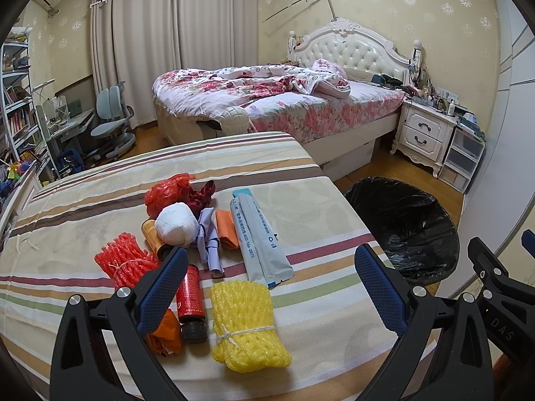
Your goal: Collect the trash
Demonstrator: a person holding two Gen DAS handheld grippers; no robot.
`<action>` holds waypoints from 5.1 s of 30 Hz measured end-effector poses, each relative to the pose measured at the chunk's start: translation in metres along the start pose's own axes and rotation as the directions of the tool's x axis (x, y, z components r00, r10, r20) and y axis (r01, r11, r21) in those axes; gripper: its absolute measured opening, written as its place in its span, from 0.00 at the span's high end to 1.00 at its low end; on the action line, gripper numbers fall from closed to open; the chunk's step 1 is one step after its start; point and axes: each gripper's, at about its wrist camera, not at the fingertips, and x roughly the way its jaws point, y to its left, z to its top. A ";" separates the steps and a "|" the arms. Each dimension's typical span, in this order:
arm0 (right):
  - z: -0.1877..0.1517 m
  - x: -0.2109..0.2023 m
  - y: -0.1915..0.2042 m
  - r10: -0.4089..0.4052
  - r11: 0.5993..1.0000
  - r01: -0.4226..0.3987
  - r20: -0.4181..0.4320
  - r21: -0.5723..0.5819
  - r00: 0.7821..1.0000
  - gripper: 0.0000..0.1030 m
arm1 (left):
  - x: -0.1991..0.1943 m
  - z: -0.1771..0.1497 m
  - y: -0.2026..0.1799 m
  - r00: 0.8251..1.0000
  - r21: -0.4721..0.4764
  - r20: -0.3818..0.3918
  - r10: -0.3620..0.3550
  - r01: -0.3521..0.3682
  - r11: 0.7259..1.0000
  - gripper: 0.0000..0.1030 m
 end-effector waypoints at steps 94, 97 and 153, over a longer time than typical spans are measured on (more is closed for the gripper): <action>-0.019 -0.006 0.084 0.254 0.957 -0.271 -0.147 -0.106 0.956 0.20 | -0.004 -0.059 0.113 0.984 -0.058 -0.177 -0.030 0.020 0.998 0.48; -0.018 -0.009 0.088 0.265 0.953 -0.282 -0.145 -0.111 0.953 0.20 | -0.012 -0.059 0.112 0.986 -0.050 -0.162 -0.035 0.027 0.998 0.48; 0.030 0.059 0.000 0.178 0.984 -0.178 -0.058 0.006 0.982 0.62 | 0.013 0.032 0.014 0.989 0.012 0.040 -0.140 0.139 0.990 0.48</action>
